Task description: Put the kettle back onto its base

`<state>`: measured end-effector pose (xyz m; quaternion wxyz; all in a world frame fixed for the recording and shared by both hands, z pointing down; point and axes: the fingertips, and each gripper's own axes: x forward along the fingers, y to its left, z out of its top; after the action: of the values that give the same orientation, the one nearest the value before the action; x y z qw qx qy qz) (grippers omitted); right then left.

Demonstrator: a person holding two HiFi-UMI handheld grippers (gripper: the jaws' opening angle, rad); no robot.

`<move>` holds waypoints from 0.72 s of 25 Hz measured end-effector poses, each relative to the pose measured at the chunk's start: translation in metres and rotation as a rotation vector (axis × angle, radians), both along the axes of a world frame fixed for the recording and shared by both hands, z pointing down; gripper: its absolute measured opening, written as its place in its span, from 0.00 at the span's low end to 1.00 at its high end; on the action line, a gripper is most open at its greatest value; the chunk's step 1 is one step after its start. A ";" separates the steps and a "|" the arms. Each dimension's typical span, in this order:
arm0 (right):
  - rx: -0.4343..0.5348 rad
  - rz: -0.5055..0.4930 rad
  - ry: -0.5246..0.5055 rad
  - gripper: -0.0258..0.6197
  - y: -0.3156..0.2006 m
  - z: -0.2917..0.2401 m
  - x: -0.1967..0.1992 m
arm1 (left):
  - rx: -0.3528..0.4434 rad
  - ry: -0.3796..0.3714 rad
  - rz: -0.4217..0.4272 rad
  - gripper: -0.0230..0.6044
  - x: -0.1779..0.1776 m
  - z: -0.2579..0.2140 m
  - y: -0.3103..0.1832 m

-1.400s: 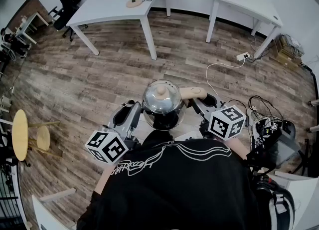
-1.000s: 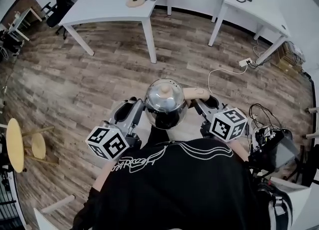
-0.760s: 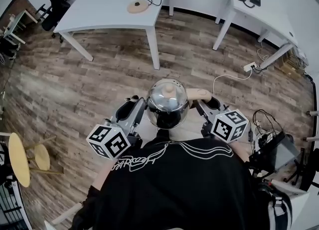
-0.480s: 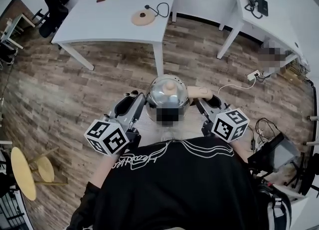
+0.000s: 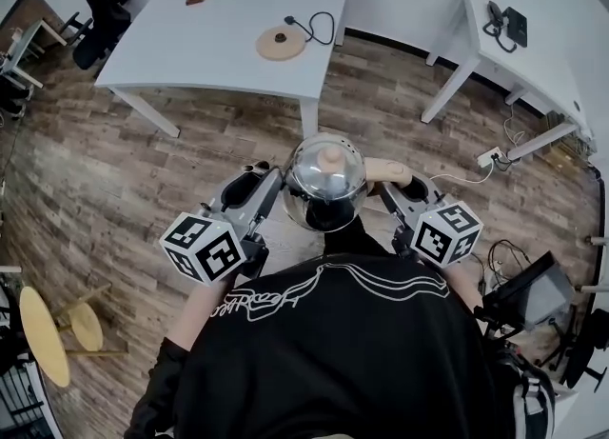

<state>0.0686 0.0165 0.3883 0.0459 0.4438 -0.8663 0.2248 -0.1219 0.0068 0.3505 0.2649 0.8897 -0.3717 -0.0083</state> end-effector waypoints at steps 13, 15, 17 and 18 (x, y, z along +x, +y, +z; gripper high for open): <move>-0.051 -0.179 0.047 0.22 -0.202 0.034 -0.007 | -0.043 -0.053 -0.060 0.21 -0.002 0.032 -0.193; -0.039 -0.203 0.056 0.22 -0.217 0.037 -0.009 | -0.030 -0.056 -0.069 0.21 -0.003 0.035 -0.208; -0.026 -0.226 0.066 0.22 -0.228 0.040 -0.009 | -0.018 -0.063 -0.073 0.21 -0.003 0.038 -0.218; -0.024 -0.237 0.071 0.22 -0.242 0.042 -0.010 | -0.019 -0.069 -0.072 0.21 -0.003 0.041 -0.232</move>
<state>0.0590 -0.2253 0.4302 0.1082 0.3456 -0.9077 0.2122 -0.1244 -0.2248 0.3911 0.2598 0.8730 -0.4125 0.0161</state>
